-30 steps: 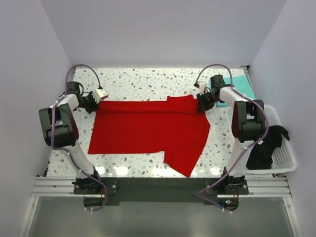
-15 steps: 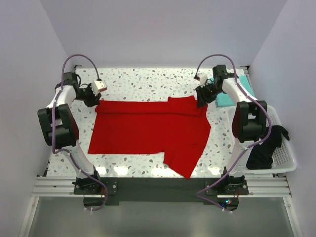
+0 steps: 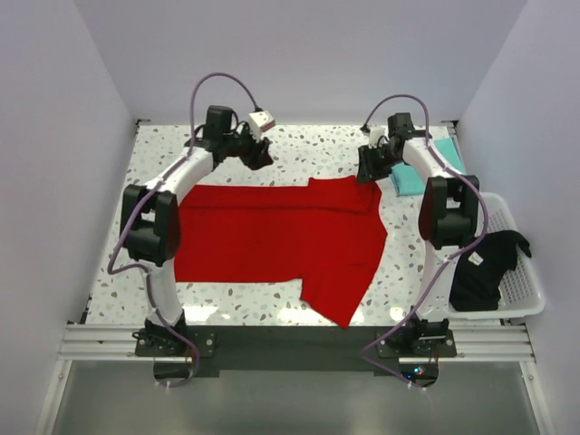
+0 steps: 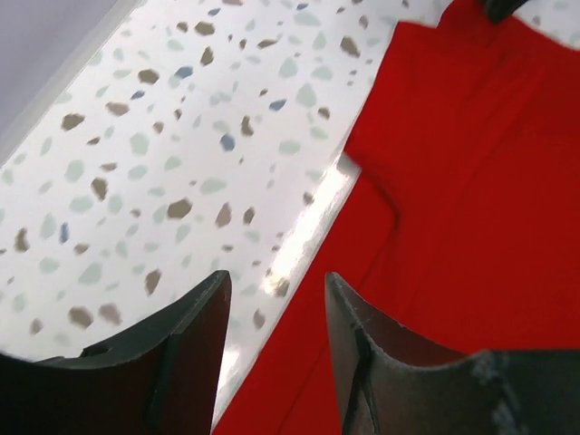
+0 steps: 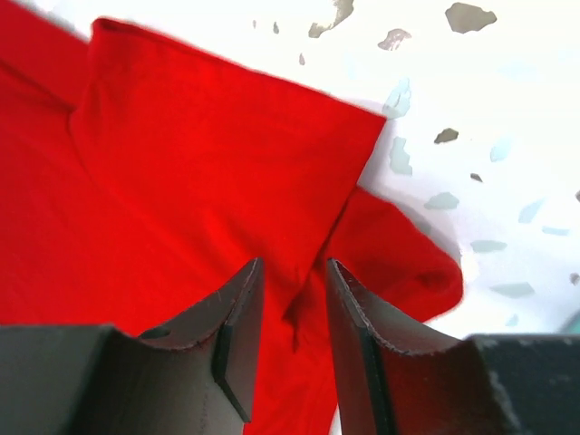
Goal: Fold and stack the t-shirts
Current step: Fold the tshirt
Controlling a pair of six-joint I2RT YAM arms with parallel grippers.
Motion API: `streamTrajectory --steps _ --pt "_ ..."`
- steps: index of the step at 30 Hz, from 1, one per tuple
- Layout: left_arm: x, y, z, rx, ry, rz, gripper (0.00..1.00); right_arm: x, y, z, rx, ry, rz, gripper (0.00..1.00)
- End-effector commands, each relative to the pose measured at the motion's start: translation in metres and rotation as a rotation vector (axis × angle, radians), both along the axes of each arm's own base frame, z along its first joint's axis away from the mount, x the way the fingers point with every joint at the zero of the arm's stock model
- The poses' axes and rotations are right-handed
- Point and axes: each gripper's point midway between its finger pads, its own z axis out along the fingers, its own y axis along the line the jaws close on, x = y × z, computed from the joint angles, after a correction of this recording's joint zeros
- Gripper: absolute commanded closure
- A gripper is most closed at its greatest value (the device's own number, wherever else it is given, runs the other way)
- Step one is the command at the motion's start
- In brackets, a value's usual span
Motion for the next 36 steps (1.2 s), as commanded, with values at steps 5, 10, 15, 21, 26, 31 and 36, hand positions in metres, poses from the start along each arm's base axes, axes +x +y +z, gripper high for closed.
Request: streamTrajectory --steps 5,10,15,21,26,31,36 --pt "0.03 -0.079 -0.018 -0.216 0.135 0.131 0.49 0.039 0.005 -0.015 0.058 -0.019 -0.119 0.6" --pt "0.027 -0.108 -0.051 -0.219 0.197 0.139 0.48 0.053 0.001 -0.029 0.045 -0.03 -0.162 0.56" --pt "0.026 -0.123 -0.071 -0.232 0.229 0.121 0.45 0.056 0.002 -0.038 0.042 -0.02 -0.167 0.54" --pt "0.019 -0.137 -0.09 -0.241 0.274 0.09 0.42 0.059 0.007 -0.04 0.076 -0.015 -0.158 0.55" --pt "0.022 -0.148 -0.093 -0.263 0.265 0.077 0.42 0.064 0.014 -0.036 0.121 -0.014 -0.162 0.56" --pt "0.027 -0.157 -0.094 -0.292 0.288 0.071 0.43 0.067 0.017 -0.034 0.136 -0.015 -0.159 0.61" --pt "0.023 -0.165 -0.088 -0.323 0.301 0.026 0.68 0.064 0.024 -0.026 0.179 -0.009 -0.127 0.88"
